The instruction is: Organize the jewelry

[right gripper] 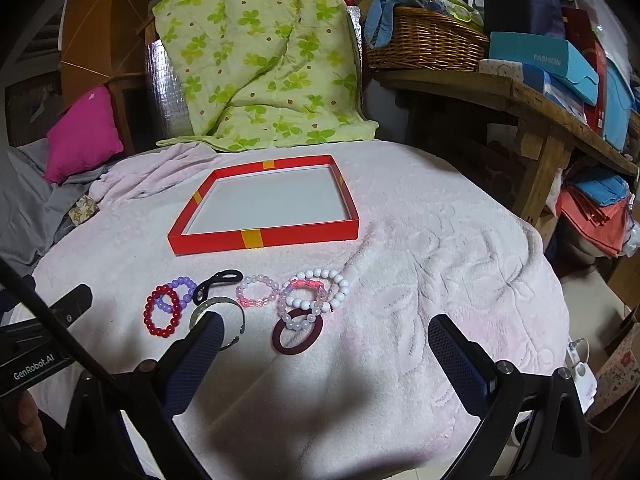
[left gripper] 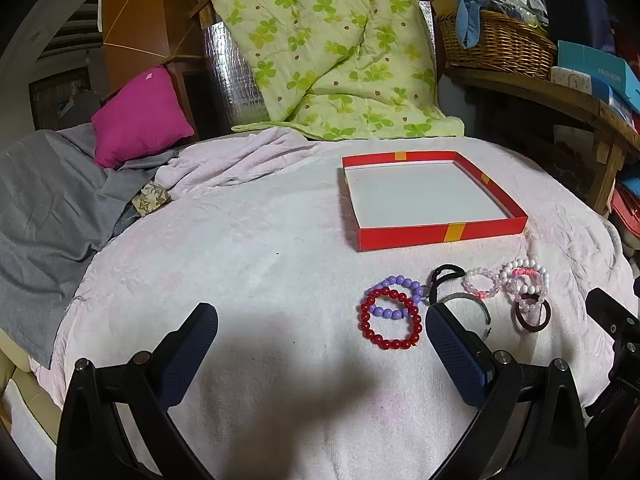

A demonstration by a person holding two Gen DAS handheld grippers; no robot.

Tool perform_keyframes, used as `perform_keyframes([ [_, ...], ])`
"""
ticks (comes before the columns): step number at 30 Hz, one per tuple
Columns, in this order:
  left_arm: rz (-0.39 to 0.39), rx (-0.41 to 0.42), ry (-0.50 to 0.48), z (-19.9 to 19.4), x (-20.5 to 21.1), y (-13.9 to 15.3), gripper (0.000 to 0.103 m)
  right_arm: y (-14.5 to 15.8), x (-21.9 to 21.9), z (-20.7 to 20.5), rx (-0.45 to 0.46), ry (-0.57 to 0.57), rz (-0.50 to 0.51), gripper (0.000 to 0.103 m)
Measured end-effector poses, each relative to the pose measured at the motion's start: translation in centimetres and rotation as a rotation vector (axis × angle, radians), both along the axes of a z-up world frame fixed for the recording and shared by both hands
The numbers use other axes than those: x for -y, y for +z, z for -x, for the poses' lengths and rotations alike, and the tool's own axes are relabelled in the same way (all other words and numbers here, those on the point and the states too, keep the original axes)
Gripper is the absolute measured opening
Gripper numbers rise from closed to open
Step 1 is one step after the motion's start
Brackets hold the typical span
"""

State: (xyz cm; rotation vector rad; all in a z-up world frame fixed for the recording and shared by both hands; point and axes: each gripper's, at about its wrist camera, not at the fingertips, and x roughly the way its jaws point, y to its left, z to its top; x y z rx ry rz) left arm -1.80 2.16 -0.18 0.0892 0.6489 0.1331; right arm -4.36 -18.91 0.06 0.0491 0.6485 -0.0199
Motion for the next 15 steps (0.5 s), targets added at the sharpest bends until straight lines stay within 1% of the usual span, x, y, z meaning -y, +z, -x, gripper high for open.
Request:
perform_keyframes([
  [15, 0.005, -0.025, -0.009, -0.63, 0.28, -0.82, 0.103, -0.54, 0.78, -0.42, -0.019, -0.017, -0.004, 0.103],
])
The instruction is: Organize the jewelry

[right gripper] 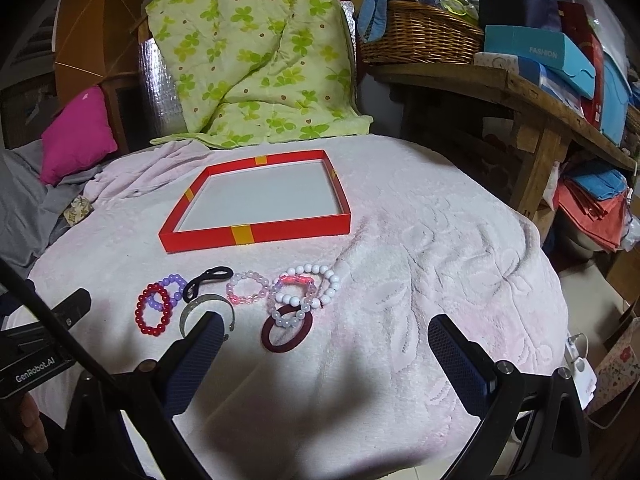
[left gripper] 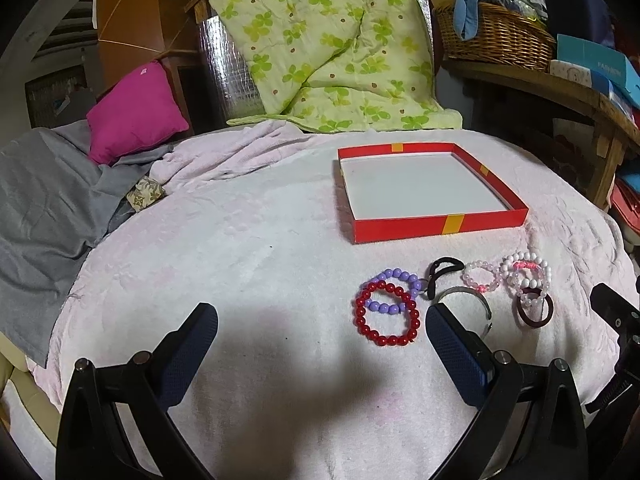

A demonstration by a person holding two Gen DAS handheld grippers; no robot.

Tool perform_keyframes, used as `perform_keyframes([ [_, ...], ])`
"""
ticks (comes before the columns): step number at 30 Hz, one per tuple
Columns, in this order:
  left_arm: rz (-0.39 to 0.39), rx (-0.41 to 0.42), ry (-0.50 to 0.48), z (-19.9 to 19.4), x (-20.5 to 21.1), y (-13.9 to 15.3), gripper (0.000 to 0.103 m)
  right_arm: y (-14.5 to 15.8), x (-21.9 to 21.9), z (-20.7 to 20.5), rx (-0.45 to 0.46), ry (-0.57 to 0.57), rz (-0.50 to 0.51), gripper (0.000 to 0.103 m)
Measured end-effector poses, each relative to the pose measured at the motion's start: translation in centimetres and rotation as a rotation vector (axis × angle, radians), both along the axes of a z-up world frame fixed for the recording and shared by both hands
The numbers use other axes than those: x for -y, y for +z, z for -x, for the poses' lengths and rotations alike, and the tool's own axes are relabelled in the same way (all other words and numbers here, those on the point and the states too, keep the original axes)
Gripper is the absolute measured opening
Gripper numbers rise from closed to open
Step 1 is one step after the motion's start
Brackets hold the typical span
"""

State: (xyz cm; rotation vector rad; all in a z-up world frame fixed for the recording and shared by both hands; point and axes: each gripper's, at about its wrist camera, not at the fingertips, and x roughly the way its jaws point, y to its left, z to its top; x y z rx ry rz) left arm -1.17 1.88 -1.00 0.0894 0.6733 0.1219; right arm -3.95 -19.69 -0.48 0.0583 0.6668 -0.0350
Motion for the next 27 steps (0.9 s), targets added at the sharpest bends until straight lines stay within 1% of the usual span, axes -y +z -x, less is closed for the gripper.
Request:
perform_keyframes([
  [8, 0.008, -0.002, -0.007, -0.1, 0.0, 0.1, 0.103, 0.1, 1.0, -0.9, -0.01, -0.026, -0.005, 0.103],
  [12, 0.005, -0.005, -0.005, -0.3, -0.1, 0.3, 0.103, 0.3, 1.6, -2.3, -0.025, -0.027, 0.018, 0.103],
  [14, 0.01, -0.022, -0.013, -0.8, -0.2, 0.5, 0.103, 0.4, 1.9, -3.5, -0.044, -0.019, 0.013, 0.103],
  [16, 0.014, -0.051, -0.037, -1.8, -0.2, 0.8, 0.103, 0.6, 2.4, -4.7, -0.062, 0.0, -0.009, 0.103],
  [19, -0.021, -0.134, -0.08, -4.7, -0.2, 0.8, 0.103, 0.5, 3.9, -7.6, -0.124, 0.075, -0.092, 0.103],
  [21, -0.011, -0.167, -0.096, -6.5, -0.6, 0.5, 0.103, -0.1, 5.2, -9.3, -0.164, 0.104, -0.156, 0.102],
  [22, -0.003, -0.178, -0.1, -7.0, -0.8, 0.2, 0.103, -0.6, 5.8, -10.0, -0.187, 0.117, -0.191, 0.1],
  [24, 0.03, -0.198, -0.109, -8.0, -1.4, -0.9, 0.103, -1.5, 7.2, -11.3, -0.228, 0.135, -0.286, 0.087],
  [25, 0.049, -0.208, -0.117, -8.1, -1.8, -1.5, 0.103, -2.1, 7.8, -11.7, -0.246, 0.144, -0.341, 0.083],
  [26, 0.063, -0.219, -0.119, -8.2, -2.1, -2.0, 0.103, -2.6, 8.3, -12.1, -0.26, 0.149, -0.392, 0.073],
  [27, 0.093, -0.249, -0.111, -8.4, -2.6, -2.8, 0.103, -3.1, 8.5, -12.4, -0.274, 0.154, -0.429, 0.067],
])
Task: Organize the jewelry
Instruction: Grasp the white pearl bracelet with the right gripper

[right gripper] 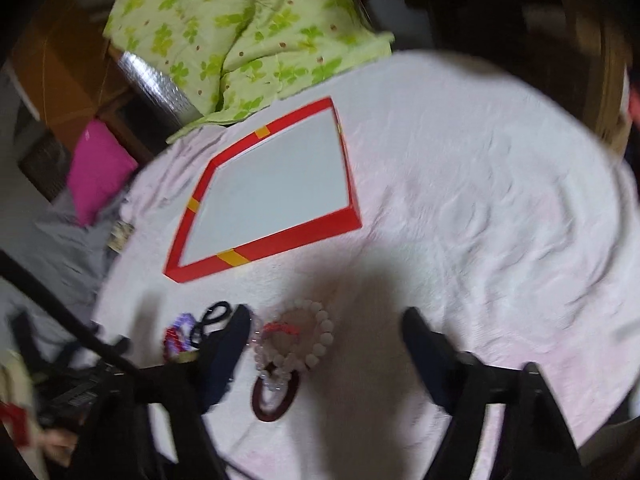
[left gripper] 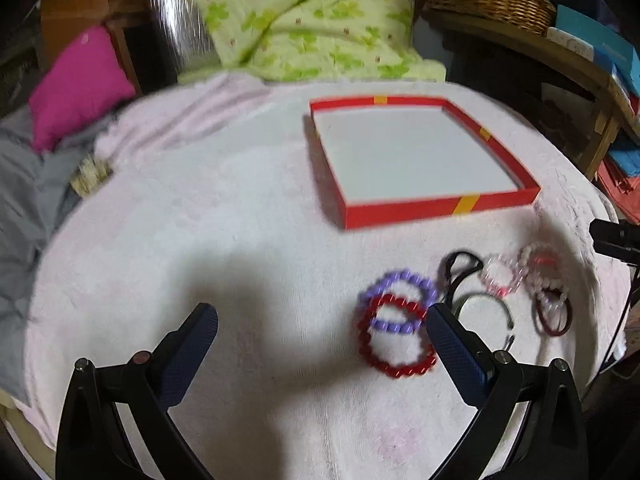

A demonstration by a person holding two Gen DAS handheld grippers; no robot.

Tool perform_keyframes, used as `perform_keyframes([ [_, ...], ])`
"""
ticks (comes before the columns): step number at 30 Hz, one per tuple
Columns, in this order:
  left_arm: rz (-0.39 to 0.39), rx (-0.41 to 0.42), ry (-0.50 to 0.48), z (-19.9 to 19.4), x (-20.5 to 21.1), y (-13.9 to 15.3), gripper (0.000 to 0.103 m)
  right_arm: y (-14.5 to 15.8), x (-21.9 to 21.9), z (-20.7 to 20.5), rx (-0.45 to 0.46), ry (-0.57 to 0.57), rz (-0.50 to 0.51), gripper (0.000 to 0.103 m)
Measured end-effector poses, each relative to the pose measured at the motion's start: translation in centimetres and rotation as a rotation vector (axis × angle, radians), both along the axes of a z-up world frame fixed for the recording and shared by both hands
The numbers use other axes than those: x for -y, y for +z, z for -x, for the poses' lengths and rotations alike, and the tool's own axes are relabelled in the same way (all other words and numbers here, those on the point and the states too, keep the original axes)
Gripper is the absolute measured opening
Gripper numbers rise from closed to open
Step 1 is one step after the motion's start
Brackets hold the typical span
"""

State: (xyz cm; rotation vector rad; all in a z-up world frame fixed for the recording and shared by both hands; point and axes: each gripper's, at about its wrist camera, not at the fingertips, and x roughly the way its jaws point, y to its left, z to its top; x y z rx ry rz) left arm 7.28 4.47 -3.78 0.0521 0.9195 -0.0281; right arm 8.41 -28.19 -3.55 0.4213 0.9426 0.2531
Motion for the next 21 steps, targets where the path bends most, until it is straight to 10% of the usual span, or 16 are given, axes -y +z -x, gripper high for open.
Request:
perform_keyframes([
  [10, 0.096, -0.046, -0.065, -0.5, 0.3, -0.7, 0.075, -1.2, -2.6, -1.3, -0.049, 0.058, -0.005, 0.053],
  [21, 0.1, -0.062, -0.045, -1.6, 0.3, -1.6, 0.074, -3.7, -3.3, -3.7, -0.134, 0.054, 0.107, 0.014],
])
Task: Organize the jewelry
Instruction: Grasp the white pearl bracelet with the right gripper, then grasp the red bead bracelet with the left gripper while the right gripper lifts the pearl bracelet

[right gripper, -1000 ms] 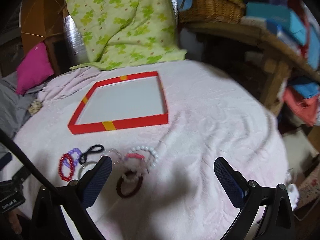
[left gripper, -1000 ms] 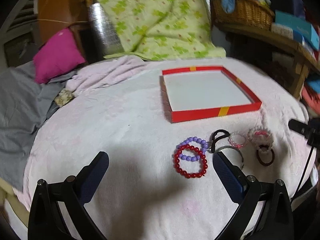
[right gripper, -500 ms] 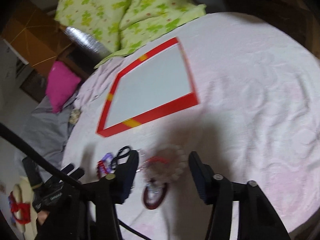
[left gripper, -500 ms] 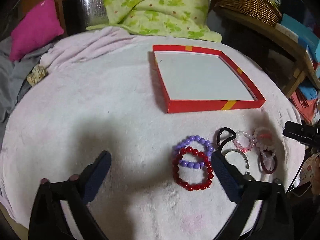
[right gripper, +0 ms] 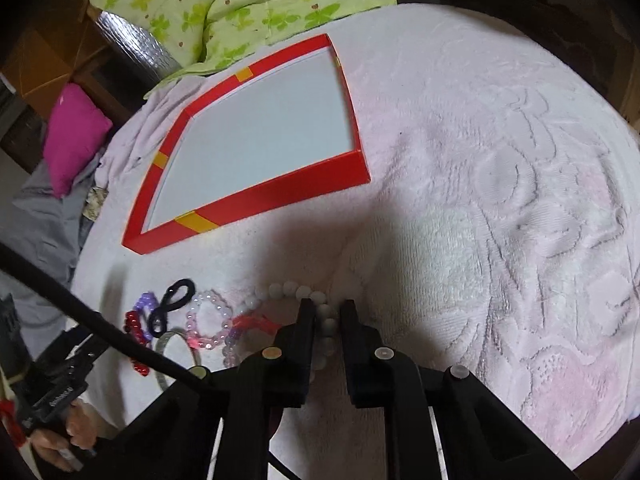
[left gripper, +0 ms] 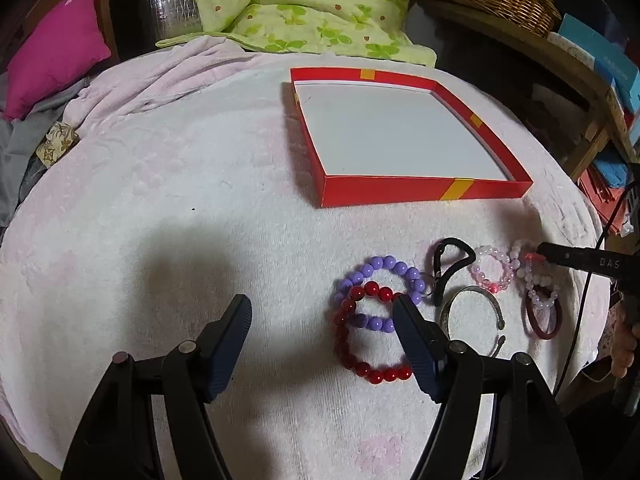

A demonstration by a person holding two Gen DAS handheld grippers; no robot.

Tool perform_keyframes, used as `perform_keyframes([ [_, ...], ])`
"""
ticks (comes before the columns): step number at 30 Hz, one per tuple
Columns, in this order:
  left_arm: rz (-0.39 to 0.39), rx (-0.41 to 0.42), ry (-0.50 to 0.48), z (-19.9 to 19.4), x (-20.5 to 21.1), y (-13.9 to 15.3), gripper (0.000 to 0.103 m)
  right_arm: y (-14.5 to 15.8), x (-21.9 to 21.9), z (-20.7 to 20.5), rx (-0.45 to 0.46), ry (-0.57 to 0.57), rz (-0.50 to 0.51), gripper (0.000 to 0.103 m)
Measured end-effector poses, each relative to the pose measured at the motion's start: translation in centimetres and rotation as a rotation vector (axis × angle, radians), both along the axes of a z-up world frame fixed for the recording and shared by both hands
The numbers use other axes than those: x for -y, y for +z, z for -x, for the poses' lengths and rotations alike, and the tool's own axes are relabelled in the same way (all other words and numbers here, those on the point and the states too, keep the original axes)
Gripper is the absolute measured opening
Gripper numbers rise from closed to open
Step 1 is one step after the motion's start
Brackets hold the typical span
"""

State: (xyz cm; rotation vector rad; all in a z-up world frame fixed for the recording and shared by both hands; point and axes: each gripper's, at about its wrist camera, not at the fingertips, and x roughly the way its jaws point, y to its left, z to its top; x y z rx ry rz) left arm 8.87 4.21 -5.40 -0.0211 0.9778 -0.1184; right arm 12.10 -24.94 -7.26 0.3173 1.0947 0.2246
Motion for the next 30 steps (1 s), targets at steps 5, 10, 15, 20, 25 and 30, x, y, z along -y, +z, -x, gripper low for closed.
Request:
perform_keyframes([
  [5, 0.002, -0.004, 0.015, -0.4, -0.5, -0.5, 0.074, 2.3, 0.1, 1.0, 0.118, -0.023, 0.012, 0.01],
  [10, 0.006, 0.012, -0.014, -0.6, 0.3, -0.7, 0.074, 3.5, 1.4, 1.4, 0.179, -0.064, -0.073, 0.01],
  [15, -0.042, 0.011, -0.067, -0.7, 1.7, -1.0, 0.074, 3.5, 2.8, 1.6, 0.19, -0.099, -0.121, 0.01],
  [20, -0.024, -0.009, -0.094, -0.7, 1.5, -1.3, 0.074, 2.6, 3.9, 1.6, 0.171, -0.136, -0.16, 0.011],
  [25, -0.004, -0.035, -0.113, -0.5, 0.7, -1.9, 0.074, 2.3, 3.5, 1.5, 0.162, -0.124, -0.182, 0.011],
  [30, 0.041, -0.037, -0.165, -0.1, 0.6, -2.0, 0.059, 2.3, 2.3, 1.2, 0.155, -0.089, -0.188, 0.01],
])
